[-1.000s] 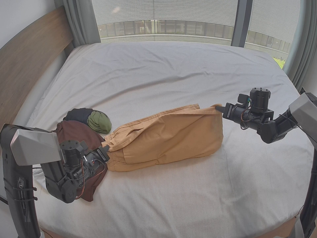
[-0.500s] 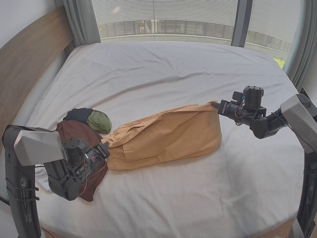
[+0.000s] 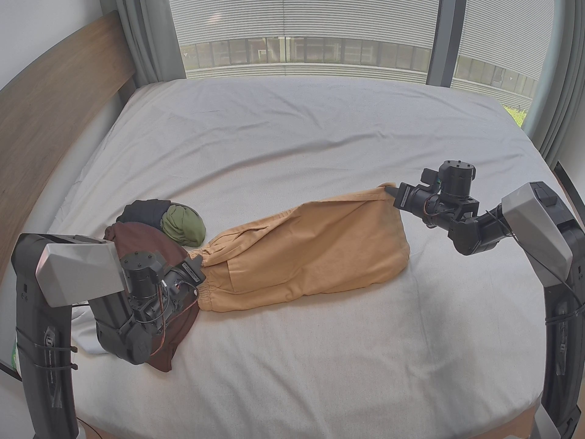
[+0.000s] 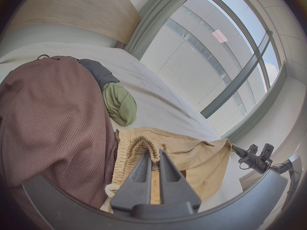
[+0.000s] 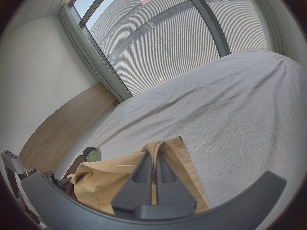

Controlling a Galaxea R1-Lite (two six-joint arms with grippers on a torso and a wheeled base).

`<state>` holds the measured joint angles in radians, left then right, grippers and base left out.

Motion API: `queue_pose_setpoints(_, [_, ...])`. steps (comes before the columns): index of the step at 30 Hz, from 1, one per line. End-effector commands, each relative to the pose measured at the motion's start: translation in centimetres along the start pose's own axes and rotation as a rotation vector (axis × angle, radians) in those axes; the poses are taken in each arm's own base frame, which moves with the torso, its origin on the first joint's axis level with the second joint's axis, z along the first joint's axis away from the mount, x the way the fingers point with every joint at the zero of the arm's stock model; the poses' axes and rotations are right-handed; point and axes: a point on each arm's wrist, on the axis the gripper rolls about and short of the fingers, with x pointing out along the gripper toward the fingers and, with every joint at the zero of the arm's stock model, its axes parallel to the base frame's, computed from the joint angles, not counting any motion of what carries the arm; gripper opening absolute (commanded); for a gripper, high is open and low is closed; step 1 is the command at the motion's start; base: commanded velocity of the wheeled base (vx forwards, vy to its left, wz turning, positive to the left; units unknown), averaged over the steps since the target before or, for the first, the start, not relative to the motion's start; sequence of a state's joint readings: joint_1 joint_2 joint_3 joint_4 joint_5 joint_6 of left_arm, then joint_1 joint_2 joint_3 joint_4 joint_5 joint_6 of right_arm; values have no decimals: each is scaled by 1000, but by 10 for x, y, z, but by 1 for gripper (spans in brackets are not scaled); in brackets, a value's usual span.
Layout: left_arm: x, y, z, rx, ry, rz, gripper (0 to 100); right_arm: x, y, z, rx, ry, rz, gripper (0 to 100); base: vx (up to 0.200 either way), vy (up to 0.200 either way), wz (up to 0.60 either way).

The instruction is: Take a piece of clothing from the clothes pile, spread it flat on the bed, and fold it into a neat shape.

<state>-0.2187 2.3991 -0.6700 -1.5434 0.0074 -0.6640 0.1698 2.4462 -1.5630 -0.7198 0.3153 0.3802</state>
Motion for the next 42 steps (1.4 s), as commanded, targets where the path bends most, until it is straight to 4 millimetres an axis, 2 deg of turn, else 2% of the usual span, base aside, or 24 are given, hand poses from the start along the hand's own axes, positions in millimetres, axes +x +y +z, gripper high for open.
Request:
queue_pose_setpoints(1, [9, 4, -3, -1, -5, 1, 0, 10, -7, -9, 2, 4, -4, 0, 0, 0, 0])
queue_pose_setpoints(21, [22, 19, -3, -6, -37, 34, 0, 30, -20, -33, -5, -33, -7, 0, 0, 0, 0])
queue_pose_setpoints(39, [22, 23, 1, -9, -52, 42, 0, 35, -20, -34, -15, -57, 6, 0, 0, 0, 0])
queue_pose_setpoints(40, [22, 23, 1, -9, -51, 40, 100, 35, -20, -33, -16, -58, 6, 0, 0, 0, 0])
queue_pose_setpoints(42, [23, 23, 2, -9, -55, 38, 100, 35, -20, -33, -16, -61, 7, 0, 0, 0, 0])
